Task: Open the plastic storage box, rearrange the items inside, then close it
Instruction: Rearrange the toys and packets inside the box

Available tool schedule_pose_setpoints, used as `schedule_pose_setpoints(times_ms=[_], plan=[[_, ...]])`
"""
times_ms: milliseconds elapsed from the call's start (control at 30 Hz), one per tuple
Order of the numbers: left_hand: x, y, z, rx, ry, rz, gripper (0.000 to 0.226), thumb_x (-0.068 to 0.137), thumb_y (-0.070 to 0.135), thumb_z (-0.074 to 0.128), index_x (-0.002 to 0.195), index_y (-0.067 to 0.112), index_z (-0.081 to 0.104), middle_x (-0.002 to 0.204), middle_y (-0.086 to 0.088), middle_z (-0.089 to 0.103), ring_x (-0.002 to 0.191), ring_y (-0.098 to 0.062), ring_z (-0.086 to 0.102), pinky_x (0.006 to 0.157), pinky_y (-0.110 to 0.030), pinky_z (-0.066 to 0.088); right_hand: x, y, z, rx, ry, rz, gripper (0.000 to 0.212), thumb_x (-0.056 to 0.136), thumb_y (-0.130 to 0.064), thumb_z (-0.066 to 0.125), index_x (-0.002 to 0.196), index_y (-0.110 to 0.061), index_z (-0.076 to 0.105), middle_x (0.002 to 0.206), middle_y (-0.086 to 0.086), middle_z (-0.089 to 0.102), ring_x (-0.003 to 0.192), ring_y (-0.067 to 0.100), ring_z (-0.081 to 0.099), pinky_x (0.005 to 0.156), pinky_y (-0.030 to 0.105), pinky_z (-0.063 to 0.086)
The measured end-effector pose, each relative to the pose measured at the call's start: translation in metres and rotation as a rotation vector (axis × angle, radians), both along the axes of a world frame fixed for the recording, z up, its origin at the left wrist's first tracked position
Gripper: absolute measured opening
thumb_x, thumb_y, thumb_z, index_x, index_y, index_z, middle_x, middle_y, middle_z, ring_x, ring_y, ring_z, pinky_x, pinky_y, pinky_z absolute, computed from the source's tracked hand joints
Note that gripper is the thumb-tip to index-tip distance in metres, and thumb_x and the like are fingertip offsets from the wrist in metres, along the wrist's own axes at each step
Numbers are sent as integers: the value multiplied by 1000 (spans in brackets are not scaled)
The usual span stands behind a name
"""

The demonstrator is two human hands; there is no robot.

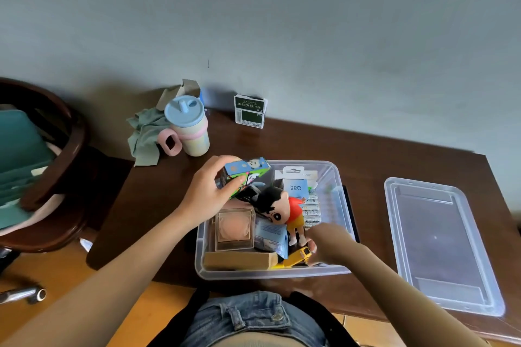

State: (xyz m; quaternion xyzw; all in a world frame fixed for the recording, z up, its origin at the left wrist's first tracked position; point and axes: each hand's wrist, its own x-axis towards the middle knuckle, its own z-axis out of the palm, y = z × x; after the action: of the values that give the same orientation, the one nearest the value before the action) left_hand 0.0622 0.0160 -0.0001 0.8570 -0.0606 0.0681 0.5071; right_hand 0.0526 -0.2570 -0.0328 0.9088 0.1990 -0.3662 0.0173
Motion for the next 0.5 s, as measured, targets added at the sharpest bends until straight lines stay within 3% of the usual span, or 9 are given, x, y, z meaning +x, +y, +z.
schedule_pose_setpoints(times_ms=[167, 233, 367, 500], plan=[[-6, -3, -3, 138, -30, -59, 33, 84, 8, 69, 115, 11, 59, 108, -2, 54, 104, -21, 55, 85, -38, 51, -2, 8, -11, -57, -114, 80, 23, 81, -30, 61, 96, -12, 64, 87, 2, 62, 76, 21, 53, 64, 24, 39], [-8, -4, -6, 216, -35, -59, 33, 85, 12, 69, 115, 14, 56, 110, 3, 52, 105, -20, 54, 80, -41, 52, -2, 4, -7, 5, -134, 89, 25, 79, -33, 61, 95, -14, 66, 84, -1, 62, 77, 19, 55, 57, 21, 37], [-9, -5, -12, 285, -32, -83, 33, 84, 17, 70, 113, 17, 55, 110, 7, 53, 100, -10, 54, 72, -38, 54, 2, -17, 19, 177, -109, 72, 35, 80, -45, 62, 110, -27, 68, 101, -11, 63, 81, 6, 53, 59, 18, 33], [-7, -7, -18, 311, -11, -93, 35, 83, 16, 70, 112, 21, 52, 111, 9, 54, 96, -7, 54, 66, -24, 50, 6, -35, 47, 310, -84, -107, 32, 80, -54, 63, 101, -31, 68, 90, -22, 57, 78, -1, 58, 68, 19, 49]])
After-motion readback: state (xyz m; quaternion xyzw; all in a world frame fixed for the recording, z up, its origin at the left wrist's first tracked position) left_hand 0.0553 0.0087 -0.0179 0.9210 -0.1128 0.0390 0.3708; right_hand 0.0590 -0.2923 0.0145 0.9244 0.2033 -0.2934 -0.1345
